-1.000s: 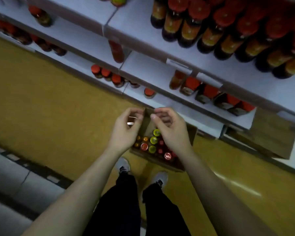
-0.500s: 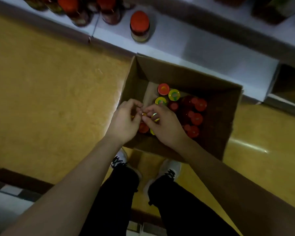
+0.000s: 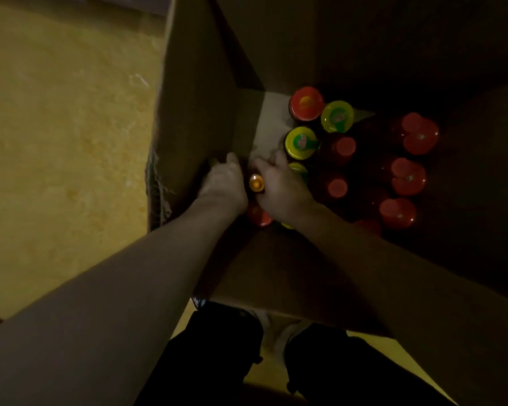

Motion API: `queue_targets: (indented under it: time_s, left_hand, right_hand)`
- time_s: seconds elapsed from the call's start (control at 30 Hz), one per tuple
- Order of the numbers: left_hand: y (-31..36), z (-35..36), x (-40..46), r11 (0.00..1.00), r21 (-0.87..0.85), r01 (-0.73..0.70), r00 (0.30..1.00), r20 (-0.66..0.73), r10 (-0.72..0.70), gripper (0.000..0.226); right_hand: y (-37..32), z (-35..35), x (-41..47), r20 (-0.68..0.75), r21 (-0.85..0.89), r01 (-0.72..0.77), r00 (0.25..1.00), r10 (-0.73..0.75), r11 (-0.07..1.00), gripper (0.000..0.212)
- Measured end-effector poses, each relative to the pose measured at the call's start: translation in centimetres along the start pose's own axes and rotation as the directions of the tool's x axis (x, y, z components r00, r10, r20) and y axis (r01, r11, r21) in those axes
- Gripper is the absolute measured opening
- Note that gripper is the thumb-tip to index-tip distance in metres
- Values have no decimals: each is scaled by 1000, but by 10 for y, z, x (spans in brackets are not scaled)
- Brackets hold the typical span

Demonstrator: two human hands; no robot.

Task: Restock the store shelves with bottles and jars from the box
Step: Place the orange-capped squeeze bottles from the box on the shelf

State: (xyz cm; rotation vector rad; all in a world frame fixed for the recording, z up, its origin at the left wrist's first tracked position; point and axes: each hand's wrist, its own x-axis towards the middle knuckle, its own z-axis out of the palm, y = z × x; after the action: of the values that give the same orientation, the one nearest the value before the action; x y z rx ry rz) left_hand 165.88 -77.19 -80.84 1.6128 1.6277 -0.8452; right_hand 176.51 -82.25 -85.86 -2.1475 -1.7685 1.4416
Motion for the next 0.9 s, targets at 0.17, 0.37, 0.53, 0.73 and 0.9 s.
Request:
queue_targets:
  time_s: [0.17,0.37,0.53,0.73,0.9]
  left_hand:
    - [-5,22,23,999,43,-34,991,-124,39,55]
    - [-17,11,4,970,-144,-194,942,-304,143,29]
    - [-16,-24,-46,944,-165,-287,888,-415,198,26]
    - [-2,-94,-152,914,-163,-372,793,-568,221,38]
    - [22,-181,-262,815,-221,-535,724,-617,308,36]
  right_hand:
    - [14,16,11,-59,48,30,998,-27,998,52]
    - [12,-12,-9,-122,155,23,992,-4,988,38]
    - [-8,-60,-55,-178,261,55,984,-8,964,29]
    - [-64,-164,-136,-283,300,104,959,-15,948,27]
    - [-121,-269,-222,-361,310,139,932,-19,941,30]
